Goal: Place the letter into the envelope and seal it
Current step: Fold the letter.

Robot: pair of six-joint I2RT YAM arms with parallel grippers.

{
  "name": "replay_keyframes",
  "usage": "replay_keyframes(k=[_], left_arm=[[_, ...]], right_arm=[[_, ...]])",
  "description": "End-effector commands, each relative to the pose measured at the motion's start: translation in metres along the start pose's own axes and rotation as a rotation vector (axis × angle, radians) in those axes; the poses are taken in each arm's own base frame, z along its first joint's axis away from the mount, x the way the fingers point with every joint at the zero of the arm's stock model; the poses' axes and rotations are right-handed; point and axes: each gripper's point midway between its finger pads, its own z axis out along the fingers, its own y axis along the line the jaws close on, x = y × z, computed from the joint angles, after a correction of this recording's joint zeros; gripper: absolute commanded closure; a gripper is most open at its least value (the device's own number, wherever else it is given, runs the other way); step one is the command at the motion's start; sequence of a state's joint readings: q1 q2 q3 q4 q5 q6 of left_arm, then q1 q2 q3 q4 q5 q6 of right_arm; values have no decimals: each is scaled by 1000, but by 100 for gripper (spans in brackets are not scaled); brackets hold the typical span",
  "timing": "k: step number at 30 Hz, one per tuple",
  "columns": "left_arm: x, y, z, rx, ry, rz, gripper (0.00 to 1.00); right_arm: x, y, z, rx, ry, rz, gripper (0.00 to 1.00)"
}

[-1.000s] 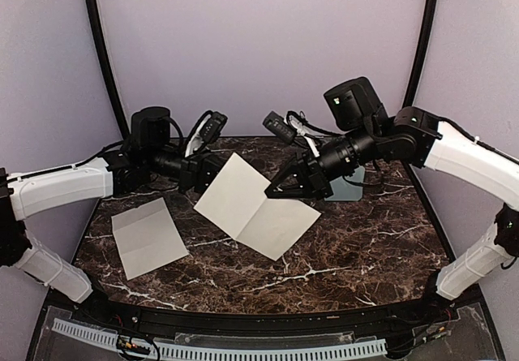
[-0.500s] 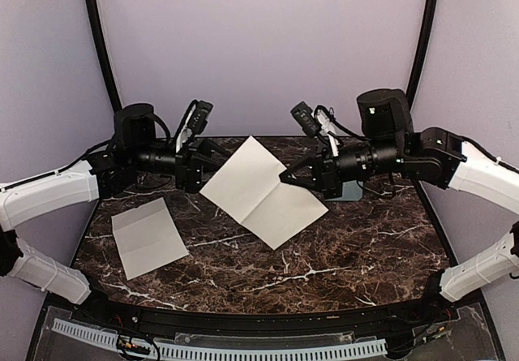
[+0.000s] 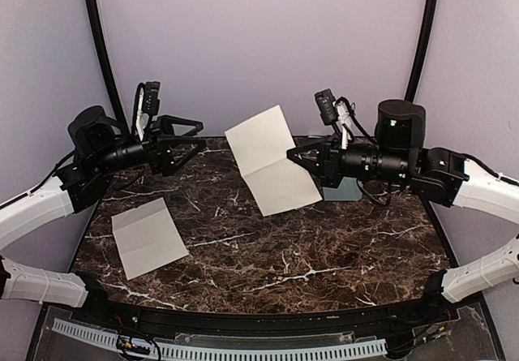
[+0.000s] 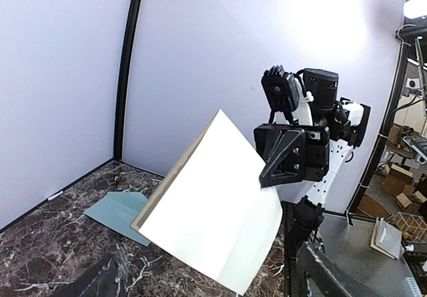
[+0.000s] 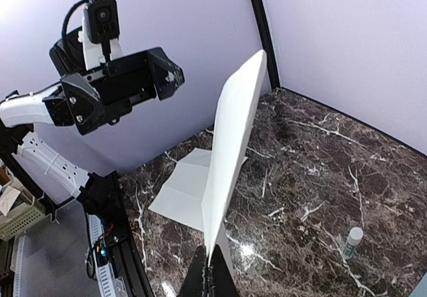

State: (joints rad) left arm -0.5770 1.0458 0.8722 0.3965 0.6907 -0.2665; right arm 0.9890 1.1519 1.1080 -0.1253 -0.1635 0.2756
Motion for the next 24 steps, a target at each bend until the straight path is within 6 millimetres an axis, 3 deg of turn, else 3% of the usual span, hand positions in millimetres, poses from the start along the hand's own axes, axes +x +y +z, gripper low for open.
replay_keyframes(k=[1,10,19,22,23,24], left_arm=[[8,-4,10,86,9,-64,14],[36,-35,30,279,91,-152,11],[48,-56,36,387,126,-178,8],[49,-58,37,394,125,-182,19],[48,-58,37,397,125,-185,31],[49,-58,37,402,128,-187,37]], right_arm=[[-38,17,-12,-81,-205,4,100],[-53,46,-17,-256,-310,-8,100],[-52,56,-13,-327,-333,-2,100],[-52,58,-12,-340,-340,5,100],[-52,58,-12,-340,-340,8,100],[-52,57,-12,-340,-343,10,100]])
